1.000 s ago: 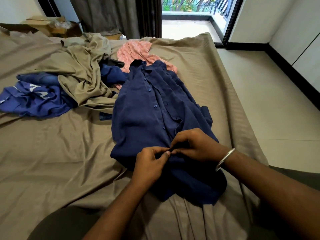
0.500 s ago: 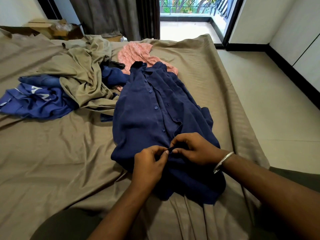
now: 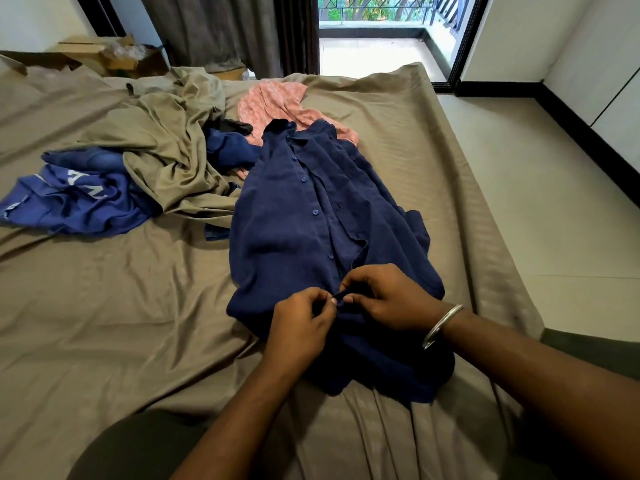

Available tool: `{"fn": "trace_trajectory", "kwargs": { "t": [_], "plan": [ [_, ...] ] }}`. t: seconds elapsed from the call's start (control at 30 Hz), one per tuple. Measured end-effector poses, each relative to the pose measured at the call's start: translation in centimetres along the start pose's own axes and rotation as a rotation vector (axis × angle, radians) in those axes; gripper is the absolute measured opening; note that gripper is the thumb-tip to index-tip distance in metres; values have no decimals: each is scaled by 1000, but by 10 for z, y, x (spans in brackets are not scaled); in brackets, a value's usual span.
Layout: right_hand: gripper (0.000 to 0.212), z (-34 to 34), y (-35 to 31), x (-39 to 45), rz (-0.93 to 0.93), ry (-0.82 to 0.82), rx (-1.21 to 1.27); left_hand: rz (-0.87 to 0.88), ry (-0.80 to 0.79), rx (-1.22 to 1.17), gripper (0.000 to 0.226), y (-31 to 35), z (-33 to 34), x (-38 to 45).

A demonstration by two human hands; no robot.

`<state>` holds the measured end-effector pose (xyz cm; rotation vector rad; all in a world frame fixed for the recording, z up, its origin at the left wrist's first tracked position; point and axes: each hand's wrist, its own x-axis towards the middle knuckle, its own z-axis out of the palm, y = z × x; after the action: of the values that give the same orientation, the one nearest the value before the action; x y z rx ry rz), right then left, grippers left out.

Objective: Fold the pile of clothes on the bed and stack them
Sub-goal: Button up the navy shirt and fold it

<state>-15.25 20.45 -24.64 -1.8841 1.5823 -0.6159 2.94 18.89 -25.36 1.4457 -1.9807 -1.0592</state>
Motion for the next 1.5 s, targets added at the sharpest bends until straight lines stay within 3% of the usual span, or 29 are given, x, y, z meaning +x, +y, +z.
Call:
{"fn": "trace_trajectory", "kwargs": {
  "t": [0.13,0.43,0.57,0.77,0.9,1.03,1.1,1.17,1.27,1.4,1.5],
  "plan": [
    [19,-3,-2,-1,16,-11,94,-32,-7,-49,14,3,1,-2],
    [29,-7,-3,-3,-34,-41,94,-235,-179,-236,25,-6,-1,7],
    [25,-7,2,-2,-68,104,105,-375,-305,-307,37,-5,-6,8],
    [24,-7,8,-1,24,340,19,-416,-534,-153,49,-8,-10,3],
    [16,-3,9,1,121,399,46,-400,-336,-216,34,0,-14,4],
    [9,0,9,3,183,442,41,-156,91,-90,30,-2,-15,12],
    [7,0,8,6,182,472,39,-77,203,-62,24,3,-13,18],
    [2,-1,5,8,209,494,22,-41,249,-54,16,6,-10,25],
    [27,1,0,12,307,495,-104,-44,259,-6,6,1,-2,34],
    [55,11,-11,15,465,409,-326,-132,228,108,16,-3,6,36],
    [55,17,-13,16,528,350,-384,-233,207,159,27,-3,11,38]
  ]
}}
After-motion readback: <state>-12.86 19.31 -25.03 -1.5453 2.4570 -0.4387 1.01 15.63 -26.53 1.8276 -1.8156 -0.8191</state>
